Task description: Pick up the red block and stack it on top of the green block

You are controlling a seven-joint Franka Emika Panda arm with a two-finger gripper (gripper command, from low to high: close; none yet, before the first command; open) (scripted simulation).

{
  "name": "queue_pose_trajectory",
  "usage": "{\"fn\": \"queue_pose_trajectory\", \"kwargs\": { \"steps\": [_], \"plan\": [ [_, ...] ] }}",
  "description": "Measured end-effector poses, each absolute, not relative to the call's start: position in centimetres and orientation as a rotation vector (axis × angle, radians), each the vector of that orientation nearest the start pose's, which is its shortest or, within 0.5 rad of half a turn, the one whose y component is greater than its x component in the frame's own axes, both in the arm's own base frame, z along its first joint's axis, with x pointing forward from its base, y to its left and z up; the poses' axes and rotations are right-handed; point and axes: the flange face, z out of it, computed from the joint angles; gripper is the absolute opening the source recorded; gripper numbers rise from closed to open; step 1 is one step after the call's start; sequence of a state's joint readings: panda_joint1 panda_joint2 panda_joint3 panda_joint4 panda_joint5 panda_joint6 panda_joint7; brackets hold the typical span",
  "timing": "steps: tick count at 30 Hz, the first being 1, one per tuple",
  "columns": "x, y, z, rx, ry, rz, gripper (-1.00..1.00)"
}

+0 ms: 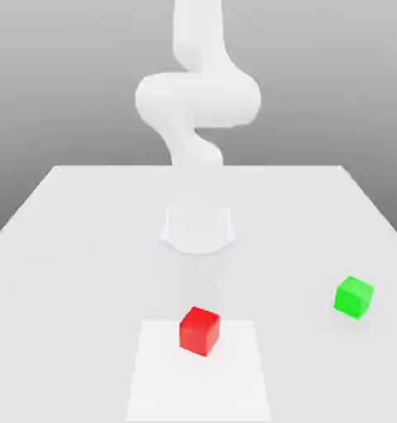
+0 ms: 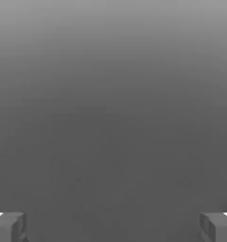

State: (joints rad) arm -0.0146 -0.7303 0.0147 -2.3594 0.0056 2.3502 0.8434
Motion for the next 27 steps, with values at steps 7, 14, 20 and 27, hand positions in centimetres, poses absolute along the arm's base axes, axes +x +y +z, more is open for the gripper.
{"fn": "queue_pose_trajectory", "kwargs": {
  "steps": [7,14,20,27],
  "plan": [
    [42.7,0.3,48.7,-2.524,1.378,-0.602,0.00],
    [40.5,0.2,31.1,-2.541,1.671,-0.245,0.00],
    [35.8,0.2,19.2,-2.524,1.864,-0.009,0.00],
    [35.4,0.3,14.7,-2.525,1.868,0.000,-1.00]
  ]
}}
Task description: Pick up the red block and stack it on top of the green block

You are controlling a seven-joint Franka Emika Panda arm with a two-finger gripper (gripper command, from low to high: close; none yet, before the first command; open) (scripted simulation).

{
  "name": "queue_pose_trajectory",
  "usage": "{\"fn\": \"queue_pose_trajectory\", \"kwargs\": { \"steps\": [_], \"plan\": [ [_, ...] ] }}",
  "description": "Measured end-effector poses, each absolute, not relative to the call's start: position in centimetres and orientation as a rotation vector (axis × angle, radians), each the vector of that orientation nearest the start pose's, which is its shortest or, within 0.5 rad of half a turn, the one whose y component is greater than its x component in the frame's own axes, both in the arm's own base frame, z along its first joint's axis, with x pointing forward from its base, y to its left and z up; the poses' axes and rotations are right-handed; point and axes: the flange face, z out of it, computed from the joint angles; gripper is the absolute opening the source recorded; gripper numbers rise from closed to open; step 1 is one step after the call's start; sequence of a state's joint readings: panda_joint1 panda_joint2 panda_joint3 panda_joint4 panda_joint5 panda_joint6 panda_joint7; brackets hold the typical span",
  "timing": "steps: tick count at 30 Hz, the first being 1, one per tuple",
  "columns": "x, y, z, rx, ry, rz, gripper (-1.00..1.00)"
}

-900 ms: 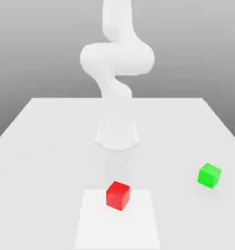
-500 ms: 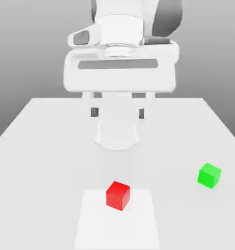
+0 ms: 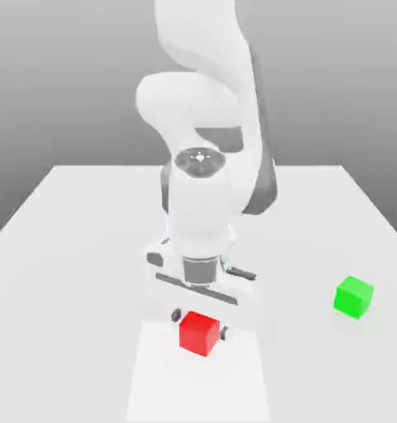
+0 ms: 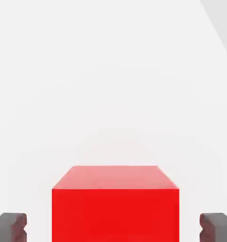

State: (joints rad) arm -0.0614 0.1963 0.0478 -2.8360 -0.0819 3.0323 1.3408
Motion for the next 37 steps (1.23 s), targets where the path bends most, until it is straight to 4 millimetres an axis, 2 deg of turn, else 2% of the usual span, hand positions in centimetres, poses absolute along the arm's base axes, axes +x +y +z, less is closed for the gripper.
{"fn": "queue_pose_trajectory", "kwargs": {
  "steps": [5,12,16,19,22,25,26,28,33,34,37],
  "plan": [
    [35.4,0.3,14.6,-2.525,1.868,-0.002,-1.00],
    [35.4,0.3,20.2,-2.527,1.866,-0.002,-1.00],
    [35.2,8.2,21.9,-2.644,1.689,-0.002,-1.00],
    [33.9,14.5,22.8,-2.723,1.555,-0.002,-1.00],
    [31.2,21.0,23.6,-2.803,1.406,-0.001,-1.00],
    [26.9,27.1,24.4,-2.882,1.242,0.000,-1.00],
    [26.0,28.3,24.3,-2.897,1.208,-0.002,-1.00],
    [25.3,29.3,23.3,-2.909,1.183,-0.007,-1.00],
    [25.0,29.5,19.2,-2.911,1.177,-0.007,-1.00],
    [24.9,29.5,18.5,-2.912,1.174,-0.005,1.00],
    [24.9,29.5,18.5,-2.912,1.174,-0.005,1.00]
  ]
}}
